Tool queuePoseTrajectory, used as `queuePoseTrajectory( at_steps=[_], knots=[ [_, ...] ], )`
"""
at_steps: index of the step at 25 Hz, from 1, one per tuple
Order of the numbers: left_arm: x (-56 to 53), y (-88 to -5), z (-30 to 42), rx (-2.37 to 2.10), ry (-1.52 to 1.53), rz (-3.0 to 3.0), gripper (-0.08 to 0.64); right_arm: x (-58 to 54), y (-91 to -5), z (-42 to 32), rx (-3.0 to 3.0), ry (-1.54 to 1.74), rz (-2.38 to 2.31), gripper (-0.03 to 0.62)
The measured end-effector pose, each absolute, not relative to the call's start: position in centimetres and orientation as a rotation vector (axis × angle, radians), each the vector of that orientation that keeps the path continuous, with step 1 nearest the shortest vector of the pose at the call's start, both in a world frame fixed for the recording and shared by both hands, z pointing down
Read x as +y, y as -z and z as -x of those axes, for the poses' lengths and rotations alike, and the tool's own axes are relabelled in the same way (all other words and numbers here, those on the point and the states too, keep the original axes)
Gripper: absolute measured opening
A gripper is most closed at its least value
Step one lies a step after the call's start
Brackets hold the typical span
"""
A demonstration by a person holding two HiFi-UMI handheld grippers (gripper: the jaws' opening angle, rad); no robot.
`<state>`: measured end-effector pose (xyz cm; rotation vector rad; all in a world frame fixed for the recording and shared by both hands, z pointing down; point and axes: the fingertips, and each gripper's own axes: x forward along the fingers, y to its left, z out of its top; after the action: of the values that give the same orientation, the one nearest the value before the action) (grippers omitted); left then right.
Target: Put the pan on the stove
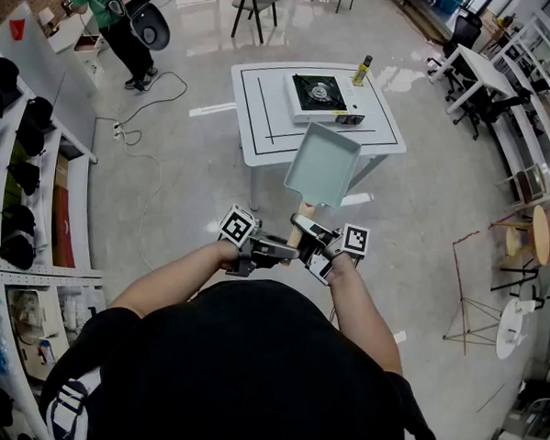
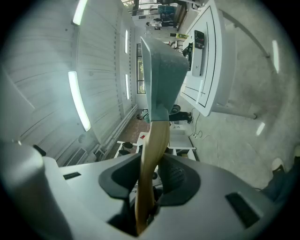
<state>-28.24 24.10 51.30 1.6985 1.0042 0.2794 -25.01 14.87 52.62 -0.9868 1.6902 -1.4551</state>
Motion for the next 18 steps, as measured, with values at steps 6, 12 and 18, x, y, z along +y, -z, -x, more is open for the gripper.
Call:
queuePoseTrajectory(
  at_steps=[6,12,18],
  knots=[
    [25.1,-51.6,29.3,0.988,-0.293,-1.693,0.141,16.0,-52.8,26.2,1.664,1.492,0.982,0.115],
    [24.6,-51.5,29.7,1.013,-0.305,-1.703,0.140,15.5,-52.7,26.7,1.661,1.485,1.005,0.115],
    [23.9,-51.1,30.0,1.039,-0.304,-1.704,0.141,14.9,-52.3,26.7,1.670,1.469,1.032,0.115]
  ],
)
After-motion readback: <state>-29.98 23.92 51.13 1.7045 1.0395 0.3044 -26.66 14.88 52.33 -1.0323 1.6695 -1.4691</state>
